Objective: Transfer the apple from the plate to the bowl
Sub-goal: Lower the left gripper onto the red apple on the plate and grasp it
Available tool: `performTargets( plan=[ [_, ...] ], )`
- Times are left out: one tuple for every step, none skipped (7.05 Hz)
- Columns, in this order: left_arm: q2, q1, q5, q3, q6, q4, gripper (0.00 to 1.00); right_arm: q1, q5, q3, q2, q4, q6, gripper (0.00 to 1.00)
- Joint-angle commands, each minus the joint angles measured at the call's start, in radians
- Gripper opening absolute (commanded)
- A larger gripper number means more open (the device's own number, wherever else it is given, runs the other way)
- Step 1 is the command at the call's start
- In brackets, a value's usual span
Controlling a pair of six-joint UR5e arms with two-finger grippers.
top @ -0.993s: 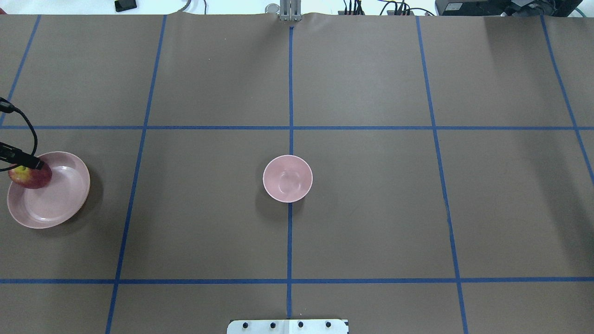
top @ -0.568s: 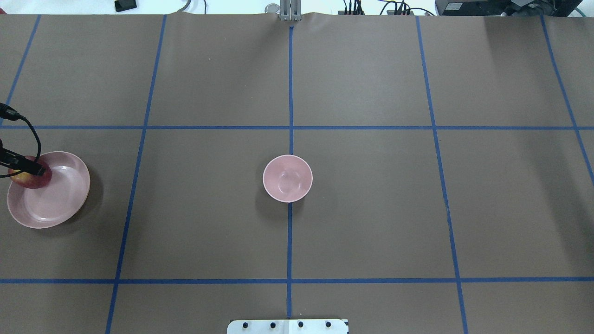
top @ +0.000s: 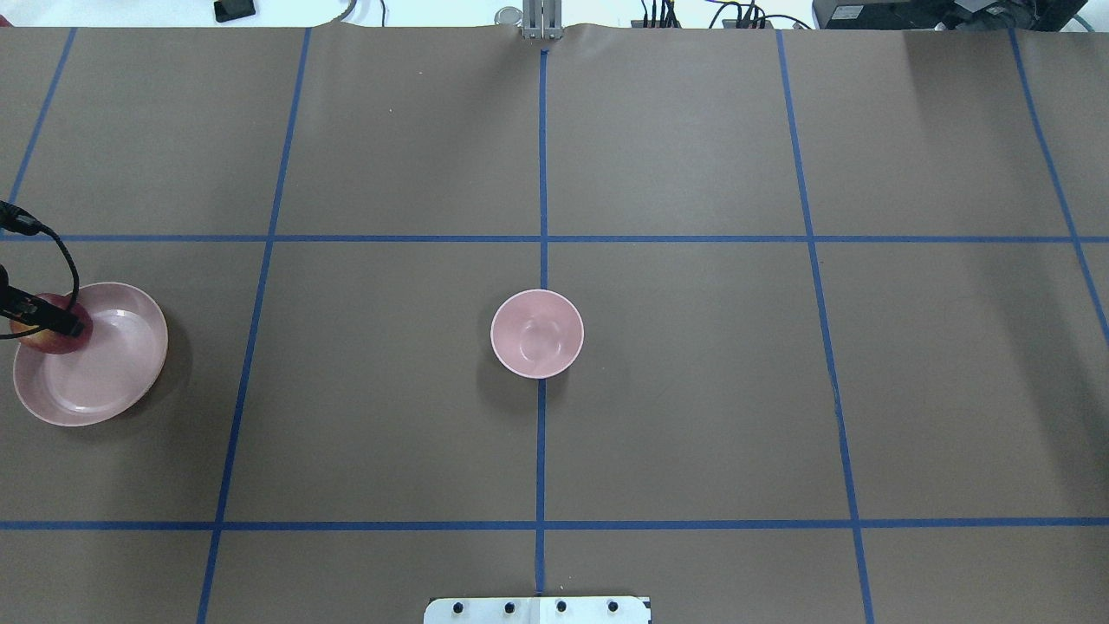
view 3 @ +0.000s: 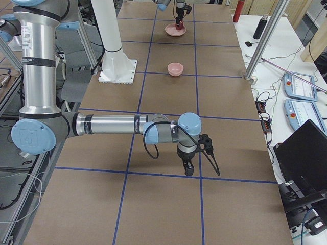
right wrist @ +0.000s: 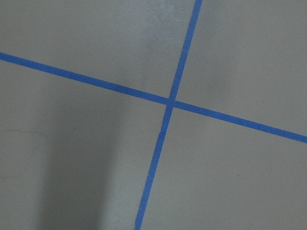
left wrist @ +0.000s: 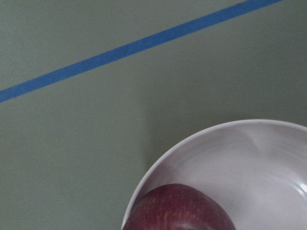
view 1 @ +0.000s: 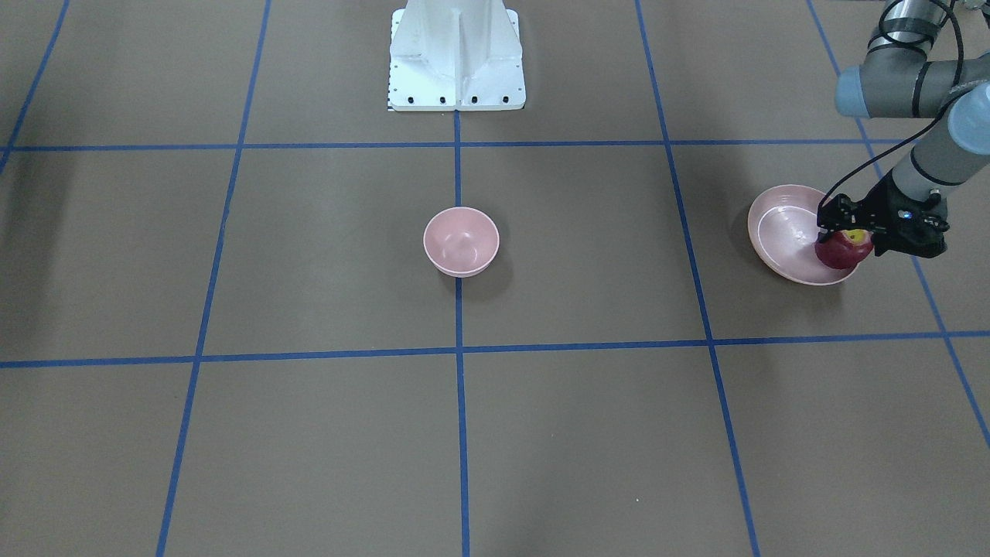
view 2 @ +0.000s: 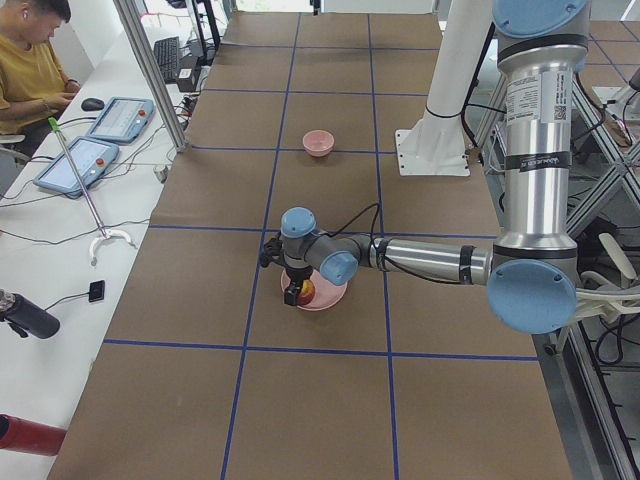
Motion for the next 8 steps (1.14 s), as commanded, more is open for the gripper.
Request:
performTargets(
  plan=[
    [0.0, 0.019, -0.005, 0.006, -0.004, -0.013, 0.98, 0.001, 0.0, -0.002, 0.002, 0.002, 0.002, 1.0],
    [0.0, 0.029, -0.005, 0.018, -0.005, -0.034, 0.93, 0.0, 0.0, -0.002, 0.002, 0.002, 0.002, 1.0],
    [0.0, 0.031, -0.005, 0.038, -0.005, -0.064, 0.69, 0.001, 0.0, -0.005, 0.002, 0.002, 0.0, 1.0],
    [0.0, 0.031, -0.008, 0.04, -0.008, -0.086, 0.42, 0.001, 0.0, -0.005, 0.002, 0.002, 0.002, 1.0],
    [0.0, 0.029, -0.012, 0.025, -0.008, -0.091, 0.17, 0.0, 0.002, -0.005, 0.002, 0.002, 0.002, 1.0],
    [0.0, 0.026, -0.062, -0.016, -0.008, -0.083, 0.1, 0.001, 0.002, -0.005, 0.002, 0.002, 0.002, 1.0],
    [0.004, 0.016, -0.104, -0.073, -0.025, -0.079, 0.09, 0.001, 0.002, -0.005, 0.0, 0.002, 0.002, 1.0],
    [-0.002, 0.017, -0.1, -0.11, -0.115, -0.077, 0.09, 0.001, 0.003, -0.005, -0.001, 0.002, 0.002, 1.0]
  ],
)
